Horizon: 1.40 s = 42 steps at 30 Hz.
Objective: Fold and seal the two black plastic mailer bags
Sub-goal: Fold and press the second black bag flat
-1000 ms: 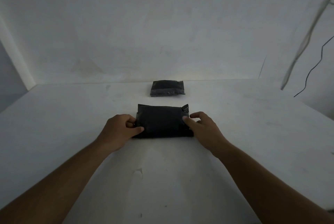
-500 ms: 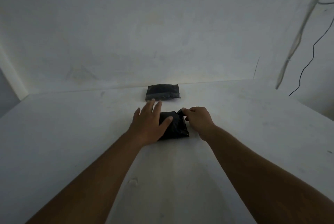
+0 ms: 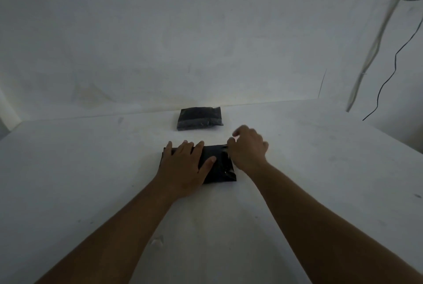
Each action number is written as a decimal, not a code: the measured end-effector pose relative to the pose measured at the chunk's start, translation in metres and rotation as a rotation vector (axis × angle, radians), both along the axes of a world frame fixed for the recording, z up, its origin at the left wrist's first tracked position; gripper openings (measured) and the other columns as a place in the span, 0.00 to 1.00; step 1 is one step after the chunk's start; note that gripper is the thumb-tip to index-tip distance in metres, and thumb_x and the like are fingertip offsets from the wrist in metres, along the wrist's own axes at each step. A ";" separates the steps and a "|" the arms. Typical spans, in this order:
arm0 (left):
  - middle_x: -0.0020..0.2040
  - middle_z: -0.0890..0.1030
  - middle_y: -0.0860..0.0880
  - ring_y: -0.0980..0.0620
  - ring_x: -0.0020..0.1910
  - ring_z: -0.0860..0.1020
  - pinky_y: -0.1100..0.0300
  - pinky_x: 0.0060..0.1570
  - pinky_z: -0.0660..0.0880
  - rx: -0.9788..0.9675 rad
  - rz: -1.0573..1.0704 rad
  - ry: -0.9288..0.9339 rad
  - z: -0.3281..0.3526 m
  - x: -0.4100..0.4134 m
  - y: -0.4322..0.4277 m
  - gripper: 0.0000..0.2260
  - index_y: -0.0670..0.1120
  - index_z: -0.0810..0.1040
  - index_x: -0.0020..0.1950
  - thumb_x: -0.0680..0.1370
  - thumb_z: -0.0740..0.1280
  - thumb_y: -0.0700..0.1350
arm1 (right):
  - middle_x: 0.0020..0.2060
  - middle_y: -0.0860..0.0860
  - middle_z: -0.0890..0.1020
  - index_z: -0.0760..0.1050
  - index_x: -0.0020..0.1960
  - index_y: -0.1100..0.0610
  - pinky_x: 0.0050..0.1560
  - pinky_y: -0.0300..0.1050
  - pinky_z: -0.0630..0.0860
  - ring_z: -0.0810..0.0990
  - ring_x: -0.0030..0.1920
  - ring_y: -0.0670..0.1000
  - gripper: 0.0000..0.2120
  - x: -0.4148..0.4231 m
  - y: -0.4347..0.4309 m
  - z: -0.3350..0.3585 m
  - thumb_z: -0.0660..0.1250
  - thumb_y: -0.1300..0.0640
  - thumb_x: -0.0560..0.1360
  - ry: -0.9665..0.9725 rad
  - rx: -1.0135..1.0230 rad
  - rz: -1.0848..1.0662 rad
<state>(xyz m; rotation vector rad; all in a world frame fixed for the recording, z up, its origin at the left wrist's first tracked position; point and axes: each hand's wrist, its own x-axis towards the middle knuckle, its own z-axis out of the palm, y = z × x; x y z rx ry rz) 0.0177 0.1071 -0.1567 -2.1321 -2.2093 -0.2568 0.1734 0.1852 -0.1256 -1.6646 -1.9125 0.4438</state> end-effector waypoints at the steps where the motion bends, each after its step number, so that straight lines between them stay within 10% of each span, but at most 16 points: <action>1: 0.78 0.64 0.46 0.47 0.79 0.58 0.41 0.77 0.49 -0.008 -0.005 -0.001 0.001 0.000 0.001 0.38 0.50 0.56 0.80 0.77 0.36 0.69 | 0.49 0.48 0.74 0.75 0.55 0.54 0.57 0.49 0.68 0.74 0.54 0.50 0.07 0.003 -0.014 0.003 0.61 0.55 0.79 0.008 0.127 0.089; 5: 0.80 0.60 0.46 0.47 0.80 0.56 0.45 0.77 0.50 -0.091 -0.023 -0.061 0.005 0.000 0.007 0.30 0.49 0.52 0.81 0.83 0.45 0.62 | 0.59 0.50 0.76 0.73 0.62 0.55 0.62 0.51 0.72 0.72 0.57 0.49 0.14 0.009 -0.054 -0.008 0.55 0.50 0.82 -0.132 0.155 0.563; 10: 0.80 0.55 0.54 0.54 0.80 0.50 0.52 0.78 0.44 -0.008 -0.160 -0.431 0.018 -0.016 -0.015 0.29 0.54 0.52 0.81 0.82 0.48 0.63 | 0.75 0.51 0.67 0.60 0.77 0.54 0.73 0.47 0.62 0.66 0.73 0.51 0.28 0.027 -0.052 -0.002 0.57 0.42 0.82 -0.201 -0.034 0.644; 15: 0.78 0.62 0.53 0.54 0.75 0.63 0.59 0.73 0.61 -0.004 -0.258 -0.133 0.016 -0.057 -0.034 0.39 0.55 0.60 0.79 0.73 0.67 0.68 | 0.79 0.50 0.60 0.52 0.81 0.52 0.75 0.46 0.58 0.61 0.77 0.52 0.37 0.038 -0.043 -0.003 0.67 0.48 0.78 -0.363 -0.010 0.663; 19: 0.67 0.77 0.52 0.55 0.63 0.77 0.60 0.64 0.72 0.029 -0.233 -0.330 0.025 -0.065 -0.039 0.26 0.53 0.70 0.73 0.76 0.72 0.46 | 0.68 0.50 0.75 0.65 0.75 0.51 0.66 0.44 0.68 0.74 0.66 0.52 0.28 0.037 -0.033 0.005 0.69 0.53 0.77 -0.274 0.027 0.663; 24: 0.46 0.84 0.57 0.61 0.46 0.81 0.62 0.46 0.74 0.007 -0.174 -0.665 0.051 -0.074 -0.046 0.06 0.55 0.82 0.52 0.76 0.73 0.49 | 0.53 0.51 0.84 0.76 0.63 0.51 0.55 0.44 0.77 0.82 0.54 0.52 0.16 0.051 -0.026 0.034 0.70 0.58 0.77 0.204 -0.310 0.671; 30: 0.54 0.86 0.47 0.49 0.52 0.84 0.54 0.53 0.81 -0.075 -0.021 -1.211 0.062 -0.068 -0.059 0.13 0.49 0.80 0.61 0.77 0.71 0.50 | 0.48 0.63 0.83 0.80 0.53 0.61 0.45 0.50 0.75 0.79 0.44 0.55 0.15 0.044 -0.030 0.037 0.66 0.49 0.78 0.495 -0.471 0.458; 37: 0.50 0.81 0.48 0.49 0.48 0.80 0.56 0.43 0.76 -0.053 0.251 -0.720 0.025 -0.063 -0.062 0.22 0.45 0.74 0.61 0.74 0.73 0.56 | 0.38 0.60 0.78 0.76 0.44 0.65 0.35 0.44 0.67 0.73 0.35 0.51 0.21 0.019 -0.047 0.010 0.66 0.45 0.77 0.019 -0.219 0.250; 42: 0.70 0.72 0.48 0.49 0.67 0.72 0.50 0.66 0.70 0.265 0.019 -0.424 0.026 -0.054 -0.063 0.27 0.50 0.67 0.74 0.78 0.67 0.60 | 0.33 0.56 0.77 0.72 0.37 0.62 0.37 0.44 0.68 0.73 0.34 0.51 0.23 0.009 -0.049 0.010 0.63 0.44 0.79 -0.024 -0.154 0.231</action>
